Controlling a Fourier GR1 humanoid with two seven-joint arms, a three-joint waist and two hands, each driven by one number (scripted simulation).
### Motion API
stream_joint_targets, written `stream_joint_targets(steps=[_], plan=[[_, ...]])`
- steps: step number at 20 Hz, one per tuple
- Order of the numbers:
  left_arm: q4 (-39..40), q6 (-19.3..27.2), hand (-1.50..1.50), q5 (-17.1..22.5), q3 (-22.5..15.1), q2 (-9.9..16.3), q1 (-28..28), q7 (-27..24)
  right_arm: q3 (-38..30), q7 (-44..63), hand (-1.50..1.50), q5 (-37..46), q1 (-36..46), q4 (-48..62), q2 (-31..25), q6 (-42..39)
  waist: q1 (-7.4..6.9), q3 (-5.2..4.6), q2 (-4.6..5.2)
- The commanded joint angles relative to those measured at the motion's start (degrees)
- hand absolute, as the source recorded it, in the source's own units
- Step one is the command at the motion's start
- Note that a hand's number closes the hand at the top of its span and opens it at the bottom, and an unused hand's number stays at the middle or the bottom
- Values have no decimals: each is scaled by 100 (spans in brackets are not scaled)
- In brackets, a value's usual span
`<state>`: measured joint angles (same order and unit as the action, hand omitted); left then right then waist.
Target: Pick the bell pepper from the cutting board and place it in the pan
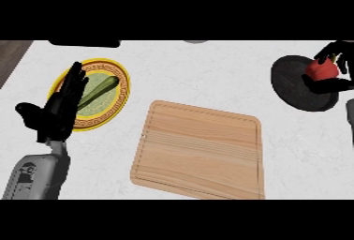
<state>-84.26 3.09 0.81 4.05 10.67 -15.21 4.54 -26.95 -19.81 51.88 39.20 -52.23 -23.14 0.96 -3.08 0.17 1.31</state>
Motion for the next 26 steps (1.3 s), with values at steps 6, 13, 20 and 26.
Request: stream_joint_targets(steps=[6,13,20,26], plan=[[35,-110,0,-6,-75,2,-119,2,-392,-868,150,122,802,2482,-564,1109,-204,15,81],[248,-26,0,-59,-141,-158,-233,-96,-546,-779,-150,-186,976,3586,-628,-405,-210,21,144],[61,-54,0,-58,-142,-98,-172,17,-786,-1375,-150,-396,1103,3919,-646,-328,-232,28,92],[211,54,0,-74,8,-72,-174,-52,-1658,-2192,-150,-1313,944,3969,-816,-510,-11,21,42]])
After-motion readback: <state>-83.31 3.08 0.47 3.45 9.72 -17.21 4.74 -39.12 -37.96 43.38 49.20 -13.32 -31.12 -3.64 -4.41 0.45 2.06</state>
